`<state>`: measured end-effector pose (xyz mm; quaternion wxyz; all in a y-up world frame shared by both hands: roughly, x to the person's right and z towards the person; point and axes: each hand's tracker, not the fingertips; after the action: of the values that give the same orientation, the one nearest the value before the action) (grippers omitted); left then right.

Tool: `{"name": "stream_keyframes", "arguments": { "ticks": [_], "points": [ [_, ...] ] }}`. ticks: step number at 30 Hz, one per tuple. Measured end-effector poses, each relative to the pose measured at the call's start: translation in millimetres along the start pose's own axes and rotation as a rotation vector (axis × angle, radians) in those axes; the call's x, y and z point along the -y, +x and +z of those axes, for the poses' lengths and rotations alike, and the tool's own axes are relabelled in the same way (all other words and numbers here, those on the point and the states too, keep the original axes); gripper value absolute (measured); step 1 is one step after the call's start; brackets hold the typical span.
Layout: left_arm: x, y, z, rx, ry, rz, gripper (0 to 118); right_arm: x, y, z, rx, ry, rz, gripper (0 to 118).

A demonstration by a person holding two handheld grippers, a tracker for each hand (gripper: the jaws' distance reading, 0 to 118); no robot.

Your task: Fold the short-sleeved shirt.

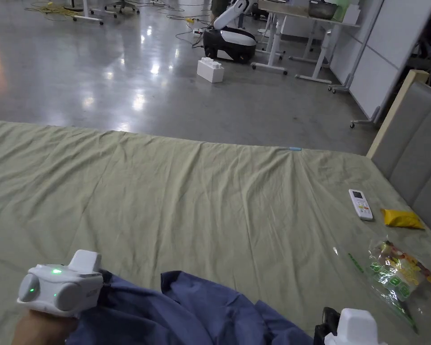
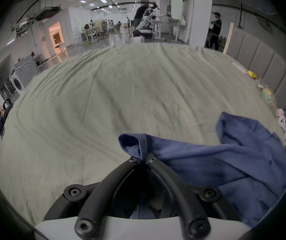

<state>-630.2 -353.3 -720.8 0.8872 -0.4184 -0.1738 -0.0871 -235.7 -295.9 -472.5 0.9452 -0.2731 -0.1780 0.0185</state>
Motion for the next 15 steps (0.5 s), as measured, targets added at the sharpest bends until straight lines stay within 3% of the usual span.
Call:
{"name": "stream_keyframes", "arguments": {
  "ticks": [1, 5, 7, 10, 12, 13, 14, 15],
  "points": [
    [1.7, -1.6, 7.9, 0.010, 0.026, 0.013, 5, 0.5, 2.6, -6.4, 0.003, -0.043, 0.012, 6],
    [13.4, 0.9, 46.9, 0.037, 0.104, 0.039, 5, 15.1, 16.0, -39.4, -0.038, -0.255, 0.016, 50],
    [20.8, 6.1, 63.5, 0.037, 0.107, 0.055, 5, 27.4, 17.2, -54.8, -0.026, -0.354, 0.035, 65],
    [34.7, 18.0, 87.8, 0.043, 0.136, 0.090, 5, 48.3, 15.7, -72.8, -0.061, -0.419, 0.032, 63],
    [43.8, 24.5, 93.5, 0.025, 0.140, 0.093, 5, 57.3, 8.2, -74.7, -0.061, -0.400, 0.053, 54],
    [48.6, 27.6, 95.7, 0.025, 0.138, 0.095, 5, 55.7, 3.5, -71.6, -0.047, -0.357, 0.094, 41],
    [47.8, 34.0, 108.2, 0.023, 0.138, 0.097, 5, 54.4, -0.5, -70.4, -0.057, -0.352, 0.121, 11],
    [51.5, 38.1, 112.6, 0.024, 0.135, 0.105, 5, 52.8, -5.2, -69.1, -0.109, -0.348, 0.130, 6]
  ]
}}
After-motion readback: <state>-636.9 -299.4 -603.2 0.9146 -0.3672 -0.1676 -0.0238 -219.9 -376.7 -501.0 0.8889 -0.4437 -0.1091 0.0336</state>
